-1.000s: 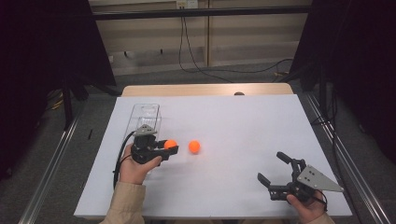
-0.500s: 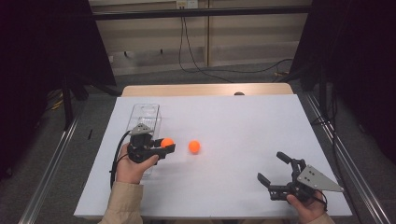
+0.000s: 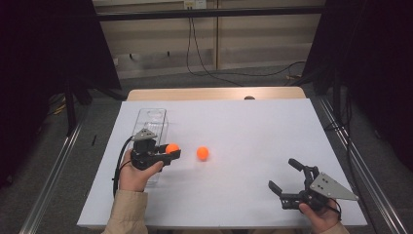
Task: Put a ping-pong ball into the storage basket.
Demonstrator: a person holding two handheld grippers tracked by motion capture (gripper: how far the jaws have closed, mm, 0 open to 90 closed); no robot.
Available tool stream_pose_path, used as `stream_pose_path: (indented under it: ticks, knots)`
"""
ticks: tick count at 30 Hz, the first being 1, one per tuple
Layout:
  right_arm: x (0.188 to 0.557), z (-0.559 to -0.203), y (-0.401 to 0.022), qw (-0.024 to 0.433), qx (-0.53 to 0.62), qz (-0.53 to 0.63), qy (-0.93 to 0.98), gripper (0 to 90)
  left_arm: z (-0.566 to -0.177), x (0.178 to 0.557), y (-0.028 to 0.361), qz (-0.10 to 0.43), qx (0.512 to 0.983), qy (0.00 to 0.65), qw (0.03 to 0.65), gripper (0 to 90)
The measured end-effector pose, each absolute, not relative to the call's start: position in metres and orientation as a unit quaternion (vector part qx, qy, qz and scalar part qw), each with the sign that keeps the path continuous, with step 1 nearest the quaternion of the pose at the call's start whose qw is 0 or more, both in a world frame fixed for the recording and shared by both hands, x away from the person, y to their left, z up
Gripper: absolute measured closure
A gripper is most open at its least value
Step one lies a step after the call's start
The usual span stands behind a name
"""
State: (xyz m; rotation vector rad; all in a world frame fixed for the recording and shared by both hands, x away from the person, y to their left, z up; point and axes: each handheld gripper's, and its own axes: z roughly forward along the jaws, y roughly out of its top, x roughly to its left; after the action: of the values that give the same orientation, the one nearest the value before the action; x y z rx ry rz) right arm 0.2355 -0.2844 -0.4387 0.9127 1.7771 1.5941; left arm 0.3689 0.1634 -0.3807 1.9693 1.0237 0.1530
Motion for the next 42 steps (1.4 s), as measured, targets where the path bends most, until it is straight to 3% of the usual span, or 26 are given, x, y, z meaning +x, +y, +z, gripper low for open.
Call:
stream_pose_path:
  ticks: [42]
  knots:
    - [0.235,-0.438,-0.284,0.287,0.342,0.598,0.665,2.7,-0.376,0.370,0.183,0.084,0.780,0.431,0.446,50.9]
